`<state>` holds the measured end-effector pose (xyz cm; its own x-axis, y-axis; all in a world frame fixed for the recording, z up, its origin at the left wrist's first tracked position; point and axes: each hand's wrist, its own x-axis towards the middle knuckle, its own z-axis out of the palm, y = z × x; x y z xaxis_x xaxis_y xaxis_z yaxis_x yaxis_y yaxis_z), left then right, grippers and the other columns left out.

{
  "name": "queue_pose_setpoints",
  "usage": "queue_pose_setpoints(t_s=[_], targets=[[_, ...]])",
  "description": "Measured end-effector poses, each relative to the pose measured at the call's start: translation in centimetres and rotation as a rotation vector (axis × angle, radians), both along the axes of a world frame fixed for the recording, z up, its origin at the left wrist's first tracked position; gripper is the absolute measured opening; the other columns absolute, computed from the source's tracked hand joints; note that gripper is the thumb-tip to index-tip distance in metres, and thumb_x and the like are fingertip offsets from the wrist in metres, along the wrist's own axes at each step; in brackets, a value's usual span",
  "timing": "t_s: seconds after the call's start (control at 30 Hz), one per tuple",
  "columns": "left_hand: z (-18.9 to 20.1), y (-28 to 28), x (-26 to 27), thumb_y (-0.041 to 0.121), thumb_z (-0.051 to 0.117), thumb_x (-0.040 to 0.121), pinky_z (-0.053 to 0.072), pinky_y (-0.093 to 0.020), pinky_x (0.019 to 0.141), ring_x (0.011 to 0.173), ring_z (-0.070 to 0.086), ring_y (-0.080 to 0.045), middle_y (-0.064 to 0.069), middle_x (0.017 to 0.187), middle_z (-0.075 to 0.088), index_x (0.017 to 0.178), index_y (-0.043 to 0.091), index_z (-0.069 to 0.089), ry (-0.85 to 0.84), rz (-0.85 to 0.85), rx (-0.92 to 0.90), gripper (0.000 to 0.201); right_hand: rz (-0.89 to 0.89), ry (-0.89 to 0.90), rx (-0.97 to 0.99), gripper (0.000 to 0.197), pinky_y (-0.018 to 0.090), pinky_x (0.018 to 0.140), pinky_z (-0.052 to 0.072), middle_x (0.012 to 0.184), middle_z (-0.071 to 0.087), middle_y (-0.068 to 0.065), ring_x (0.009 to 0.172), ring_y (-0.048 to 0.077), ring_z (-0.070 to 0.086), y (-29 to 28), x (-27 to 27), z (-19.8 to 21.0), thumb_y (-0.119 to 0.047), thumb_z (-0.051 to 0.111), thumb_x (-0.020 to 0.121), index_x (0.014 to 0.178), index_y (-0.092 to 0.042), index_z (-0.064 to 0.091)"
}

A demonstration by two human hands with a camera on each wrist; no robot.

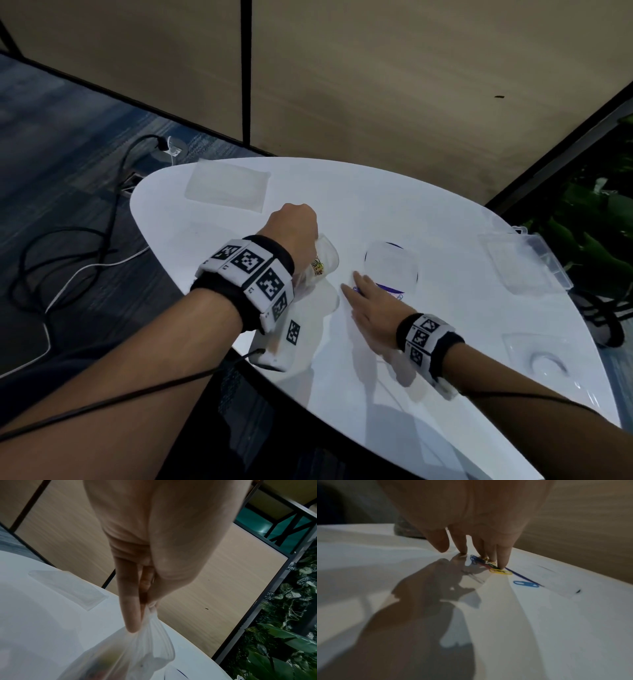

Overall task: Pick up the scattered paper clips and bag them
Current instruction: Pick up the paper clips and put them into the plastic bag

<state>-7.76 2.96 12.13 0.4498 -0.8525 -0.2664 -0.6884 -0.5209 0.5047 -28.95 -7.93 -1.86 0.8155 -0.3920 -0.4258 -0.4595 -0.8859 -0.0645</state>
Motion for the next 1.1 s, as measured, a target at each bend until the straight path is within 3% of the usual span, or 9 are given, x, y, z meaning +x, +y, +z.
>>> queue_pose_setpoints(t_s=[0.13,0.33,0.5,0.6,0.7,0.8,0.9,1.0,1.1], targets=[[0.0,0.1,0.3,0.004,0.056,0.092,0.057,-0.035,0.090,0.105,0.066,-0.030,-0.014,0.117,0.068,0.114,0.006,0.070,-0.010,0.008,-0.003,0.027,0.136,-0.049,-0.204,0.061,0.055,0.111,0.032,0.160,0.021,0.012,0.143,0.035,0.029,-1.3,-4.1,-1.3,-0.026,0.033,0.094,0.151,-0.010,0.020],[0.1,-0.1,-0.2,0.003,0.056,0.092,0.056,-0.035,0.089,0.107,0.065,-0.031,-0.013,0.119,0.067,0.116,0.007,0.070,-0.011,-0.006,0.006,0.028,0.098,-0.083,-0.128,0.061,0.040,0.096,0.053,0.146,0.044,0.016,0.128,0.035,0.053,-2.3,-5.5,-4.1,-0.006,0.062,0.082,0.140,0.001,0.042],[-0.1,-0.2,-0.3,0.003,0.058,0.092,0.056,-0.036,0.090,0.108,0.065,-0.030,-0.013,0.123,0.066,0.120,0.012,0.070,-0.014,-0.012,0.006,0.032,0.010,-0.156,-0.216,0.018,0.035,0.065,0.056,0.098,0.065,0.001,0.083,0.027,0.065,-2.5,-3.5,-3.6,-0.008,0.055,0.085,0.099,-0.011,0.066],[-0.2,-0.3,-0.3,0.003,0.058,0.092,0.055,-0.033,0.089,0.108,0.065,-0.030,-0.013,0.123,0.067,0.121,0.012,0.070,-0.015,-0.014,0.004,0.032,-0.022,-0.096,-0.195,0.011,0.030,0.064,0.051,0.082,0.062,-0.001,0.075,0.025,0.062,-3.2,-2.2,-2.6,-0.006,0.059,0.078,0.073,-0.015,0.062],[-0.2,-0.3,-0.5,0.003,0.057,0.093,0.054,-0.032,0.087,0.109,0.065,-0.029,-0.012,0.123,0.067,0.120,0.012,0.070,-0.021,-0.018,0.000,0.032,-0.341,-0.241,-0.029,0.016,0.030,0.069,0.051,0.080,0.070,0.005,0.077,0.026,0.066,-4.1,-0.9,-1.2,-0.001,0.057,0.077,0.068,-0.009,0.068],[-0.1,-0.4,-0.7,0.003,0.056,0.093,0.052,-0.030,0.086,0.110,0.064,-0.029,-0.012,0.123,0.066,0.120,0.012,0.070,-0.027,-0.029,0.006,0.032,-0.785,-0.442,0.186,0.014,0.023,0.076,0.057,0.079,0.076,0.003,0.075,0.018,0.072,-5.1,-0.6,0.3,-0.004,0.071,0.075,0.083,-0.010,0.080],[-0.1,-0.6,-0.8,0.003,0.055,0.092,0.054,-0.031,0.087,0.109,0.065,-0.030,-0.012,0.121,0.067,0.118,0.009,0.071,-0.028,-0.047,0.012,0.031,-1.090,-0.613,0.542,0.016,0.023,0.068,0.059,0.077,0.076,0.010,0.065,0.019,0.074,-5.3,-0.2,2.8,-0.001,0.079,0.072,0.087,-0.004,0.078],[-0.2,-0.7,-0.9,0.003,0.055,0.093,0.055,-0.031,0.087,0.106,0.066,-0.030,-0.013,0.118,0.068,0.116,0.006,0.071,-0.020,-0.045,0.017,0.028,-1.073,-0.845,0.848,0.017,0.024,0.068,0.059,0.084,0.074,0.016,0.067,0.021,0.072,-4.0,1.5,6.6,0.004,0.078,0.074,0.090,0.000,0.075],[-0.3,-0.8,-1.2,0.004,0.056,0.093,0.055,-0.033,0.090,0.107,0.065,-0.030,-0.013,0.118,0.067,0.115,0.005,0.069,-0.015,-0.032,0.008,0.026,-0.933,-0.906,0.997,0.021,0.026,0.072,0.059,0.087,0.072,0.016,0.074,0.023,0.070,-1.6,3.8,9.1,0.007,0.075,0.077,0.098,0.004,0.072]])
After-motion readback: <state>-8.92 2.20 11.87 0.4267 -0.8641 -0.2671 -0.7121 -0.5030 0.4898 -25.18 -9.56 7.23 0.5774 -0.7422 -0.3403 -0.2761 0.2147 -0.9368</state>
